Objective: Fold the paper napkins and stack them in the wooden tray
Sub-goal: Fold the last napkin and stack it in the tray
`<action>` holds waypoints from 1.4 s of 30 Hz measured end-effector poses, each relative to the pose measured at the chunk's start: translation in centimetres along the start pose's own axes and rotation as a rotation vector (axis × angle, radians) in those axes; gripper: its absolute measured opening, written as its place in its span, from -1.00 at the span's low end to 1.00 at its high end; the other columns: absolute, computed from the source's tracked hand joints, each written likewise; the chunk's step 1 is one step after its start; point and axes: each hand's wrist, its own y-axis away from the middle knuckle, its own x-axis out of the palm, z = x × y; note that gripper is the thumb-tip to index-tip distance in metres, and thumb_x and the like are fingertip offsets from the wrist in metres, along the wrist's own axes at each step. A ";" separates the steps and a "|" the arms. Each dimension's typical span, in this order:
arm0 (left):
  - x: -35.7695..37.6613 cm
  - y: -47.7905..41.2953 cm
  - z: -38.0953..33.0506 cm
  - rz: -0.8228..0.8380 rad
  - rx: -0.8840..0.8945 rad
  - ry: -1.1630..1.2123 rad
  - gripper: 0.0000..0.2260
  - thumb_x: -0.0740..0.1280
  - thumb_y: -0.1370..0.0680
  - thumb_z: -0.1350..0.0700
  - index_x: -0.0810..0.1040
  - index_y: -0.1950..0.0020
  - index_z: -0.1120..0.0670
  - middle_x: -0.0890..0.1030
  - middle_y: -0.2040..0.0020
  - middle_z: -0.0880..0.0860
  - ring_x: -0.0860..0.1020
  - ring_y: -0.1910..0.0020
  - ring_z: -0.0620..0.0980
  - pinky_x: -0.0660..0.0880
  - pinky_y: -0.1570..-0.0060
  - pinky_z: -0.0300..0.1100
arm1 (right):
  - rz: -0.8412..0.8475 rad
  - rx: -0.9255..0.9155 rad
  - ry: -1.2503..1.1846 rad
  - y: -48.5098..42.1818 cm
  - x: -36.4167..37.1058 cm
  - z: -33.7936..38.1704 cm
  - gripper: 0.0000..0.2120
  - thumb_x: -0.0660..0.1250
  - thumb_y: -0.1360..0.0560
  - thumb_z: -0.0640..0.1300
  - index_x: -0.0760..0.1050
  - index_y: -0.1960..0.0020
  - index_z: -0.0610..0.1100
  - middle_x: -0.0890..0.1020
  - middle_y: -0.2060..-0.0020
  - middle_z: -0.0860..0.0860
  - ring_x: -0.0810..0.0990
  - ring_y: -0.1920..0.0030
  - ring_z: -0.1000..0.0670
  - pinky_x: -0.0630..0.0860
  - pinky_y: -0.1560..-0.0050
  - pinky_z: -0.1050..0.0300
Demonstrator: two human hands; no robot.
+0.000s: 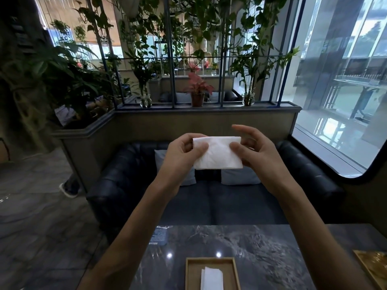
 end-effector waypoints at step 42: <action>-1.0 3.1 24.3 -0.111 -0.522 -0.168 -0.92 0.42 -0.53 0.25 0.61 0.05 0.27 0.61 0.29 0.08 0.55 0.46 -0.25 0.53 0.39 -0.35 | 0.053 0.676 0.183 5.8 0.6 -21.9 -0.95 0.43 -0.53 -0.12 0.65 0.03 -0.08 0.73 0.16 -0.03 0.69 0.18 0.05 0.59 0.22 0.25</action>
